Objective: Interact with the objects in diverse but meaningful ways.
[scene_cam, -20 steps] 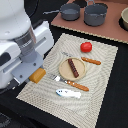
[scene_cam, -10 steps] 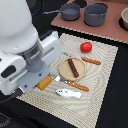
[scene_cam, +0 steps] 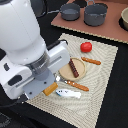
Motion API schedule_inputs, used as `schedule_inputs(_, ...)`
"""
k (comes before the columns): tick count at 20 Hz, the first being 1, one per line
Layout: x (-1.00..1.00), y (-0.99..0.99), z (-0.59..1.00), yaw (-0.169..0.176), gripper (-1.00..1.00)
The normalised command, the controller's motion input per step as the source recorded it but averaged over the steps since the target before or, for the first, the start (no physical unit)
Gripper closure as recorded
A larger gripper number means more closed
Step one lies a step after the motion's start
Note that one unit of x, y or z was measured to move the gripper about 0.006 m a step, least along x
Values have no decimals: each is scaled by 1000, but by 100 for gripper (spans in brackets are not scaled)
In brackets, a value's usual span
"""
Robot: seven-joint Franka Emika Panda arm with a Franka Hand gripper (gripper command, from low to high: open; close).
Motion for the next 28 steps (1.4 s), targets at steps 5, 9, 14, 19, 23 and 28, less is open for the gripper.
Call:
schedule_inputs(5,-54,-234,-255,1,100)
schedule_inputs(9,186,-152,-176,-8,100)
schedule_inputs(14,377,-11,-119,-8,100)
schedule_inputs(19,387,0,-152,0,100)
schedule_inputs(23,376,0,-189,0,100)
schedule_inputs(28,167,0,-137,0,100)
